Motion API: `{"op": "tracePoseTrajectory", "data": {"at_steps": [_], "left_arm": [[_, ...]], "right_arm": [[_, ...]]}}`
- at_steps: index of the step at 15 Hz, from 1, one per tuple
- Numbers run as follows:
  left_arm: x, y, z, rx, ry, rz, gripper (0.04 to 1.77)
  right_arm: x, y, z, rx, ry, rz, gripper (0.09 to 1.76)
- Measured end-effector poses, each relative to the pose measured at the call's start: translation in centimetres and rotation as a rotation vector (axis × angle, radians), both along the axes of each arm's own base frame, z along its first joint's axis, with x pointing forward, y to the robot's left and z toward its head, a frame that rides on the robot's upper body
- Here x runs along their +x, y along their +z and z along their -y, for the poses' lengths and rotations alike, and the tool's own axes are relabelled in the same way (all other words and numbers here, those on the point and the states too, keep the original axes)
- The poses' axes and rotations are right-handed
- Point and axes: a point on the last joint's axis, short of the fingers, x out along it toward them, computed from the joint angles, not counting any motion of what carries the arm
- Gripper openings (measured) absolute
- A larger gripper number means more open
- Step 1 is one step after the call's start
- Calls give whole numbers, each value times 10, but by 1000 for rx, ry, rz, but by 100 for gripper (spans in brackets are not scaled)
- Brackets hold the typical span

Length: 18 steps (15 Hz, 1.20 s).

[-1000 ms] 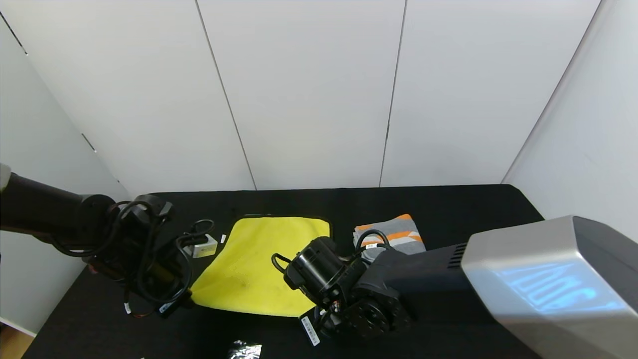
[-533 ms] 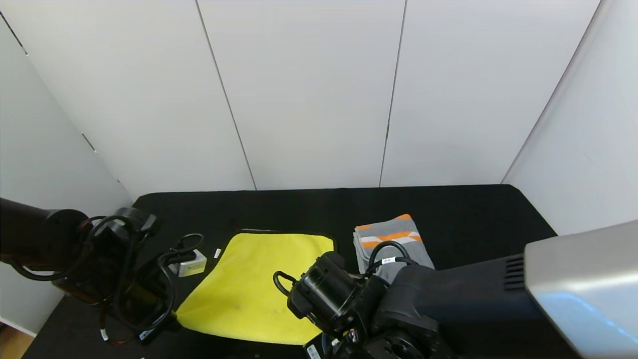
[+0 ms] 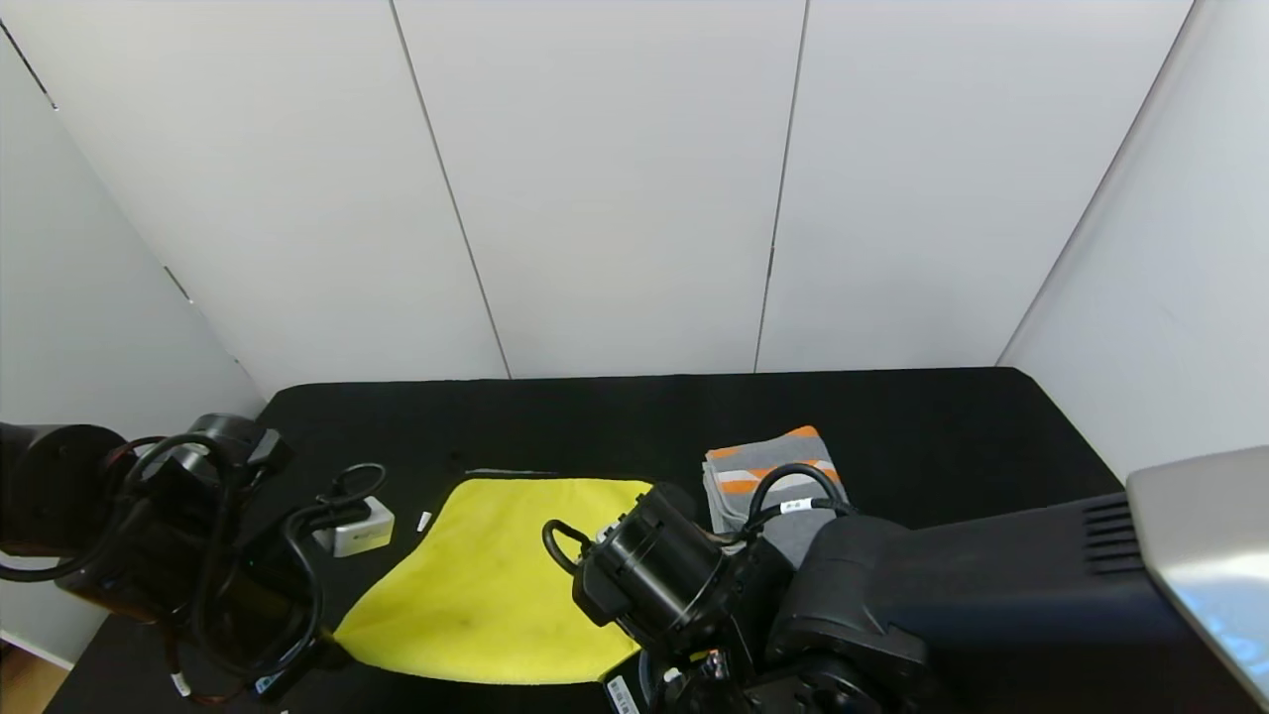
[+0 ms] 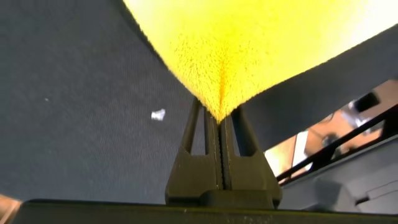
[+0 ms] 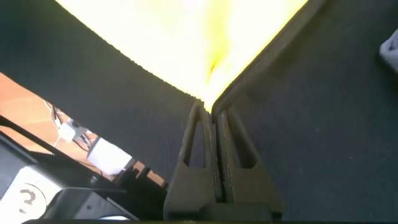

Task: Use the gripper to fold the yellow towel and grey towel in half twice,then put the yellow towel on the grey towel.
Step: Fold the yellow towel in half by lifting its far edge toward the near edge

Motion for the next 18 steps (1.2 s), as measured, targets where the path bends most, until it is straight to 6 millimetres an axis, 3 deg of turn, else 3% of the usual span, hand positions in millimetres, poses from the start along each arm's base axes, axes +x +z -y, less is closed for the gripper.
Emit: {"op": "tracePoseTrajectory", "data": {"at_steps": [8, 18], "left_arm": [[22, 18, -3, -67, 63, 82, 11], [61, 13, -8, -137, 101, 90, 11]], "right_arm": [[31, 12, 0, 50, -62, 47, 14], [79, 5, 1, 84, -153, 76, 14]]}}
